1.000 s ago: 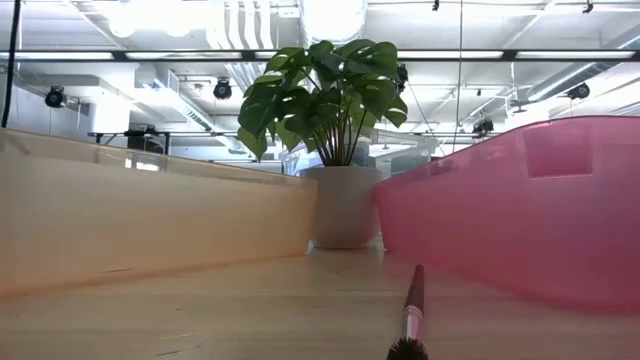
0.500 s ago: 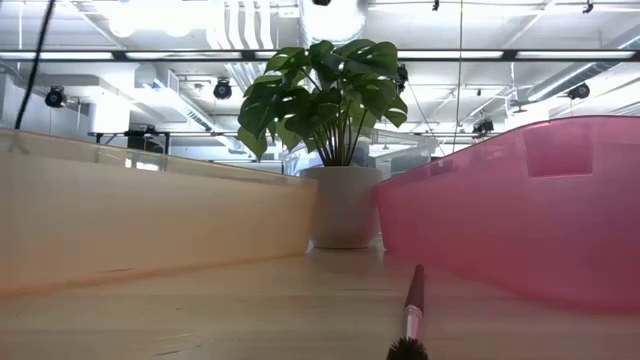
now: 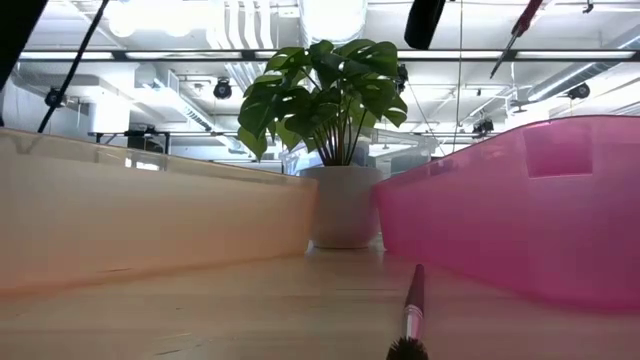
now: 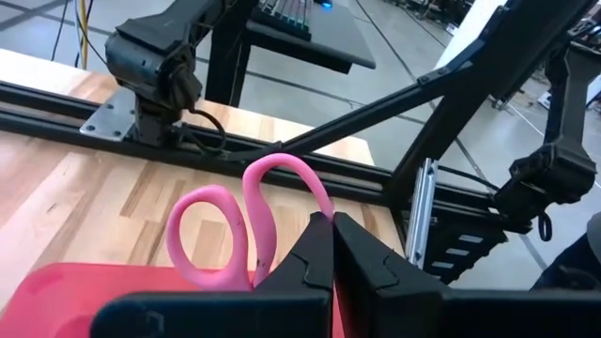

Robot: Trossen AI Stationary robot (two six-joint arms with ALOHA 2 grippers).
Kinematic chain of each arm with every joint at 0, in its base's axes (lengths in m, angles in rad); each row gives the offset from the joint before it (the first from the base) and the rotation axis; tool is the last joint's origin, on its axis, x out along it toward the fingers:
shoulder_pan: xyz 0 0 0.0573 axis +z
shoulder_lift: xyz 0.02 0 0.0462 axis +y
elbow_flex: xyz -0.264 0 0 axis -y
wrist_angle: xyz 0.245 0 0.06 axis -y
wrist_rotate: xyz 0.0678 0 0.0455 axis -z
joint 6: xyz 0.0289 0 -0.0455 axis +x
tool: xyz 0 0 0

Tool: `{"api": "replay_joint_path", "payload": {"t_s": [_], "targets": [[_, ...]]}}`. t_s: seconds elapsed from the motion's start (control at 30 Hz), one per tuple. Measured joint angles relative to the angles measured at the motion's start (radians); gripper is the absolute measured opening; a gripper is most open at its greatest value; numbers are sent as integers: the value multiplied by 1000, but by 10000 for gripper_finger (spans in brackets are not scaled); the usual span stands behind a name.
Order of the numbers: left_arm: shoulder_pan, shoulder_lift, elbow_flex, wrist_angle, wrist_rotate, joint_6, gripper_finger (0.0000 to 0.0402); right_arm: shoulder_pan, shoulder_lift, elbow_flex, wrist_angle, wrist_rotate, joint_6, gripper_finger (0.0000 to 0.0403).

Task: Pick & Place Paint Supplies
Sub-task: Put the bottom pink scissor into the pink bin, then put the pink scissor into the pink bin

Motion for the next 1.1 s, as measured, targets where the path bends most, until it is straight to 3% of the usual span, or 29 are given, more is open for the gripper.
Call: {"api": "replay_joint_path", "payload": {"t_s": [0.4,0.77,0.97,1.1], "targets": [[2,-4,-3,-6,0,-31,2,0,-11,0,-4,-15,-3,203],[3,-8,-2,-18,-4,-64,106,0,-11,-2,-5,-15,-6,203],[2,-62,-3,-38,12,-48,117,0,-11,-14,-53,-15,-14,203],[0,-150,-1,-136,15,-44,118,0,-1,-31,-159,-8,-32,203]]}}
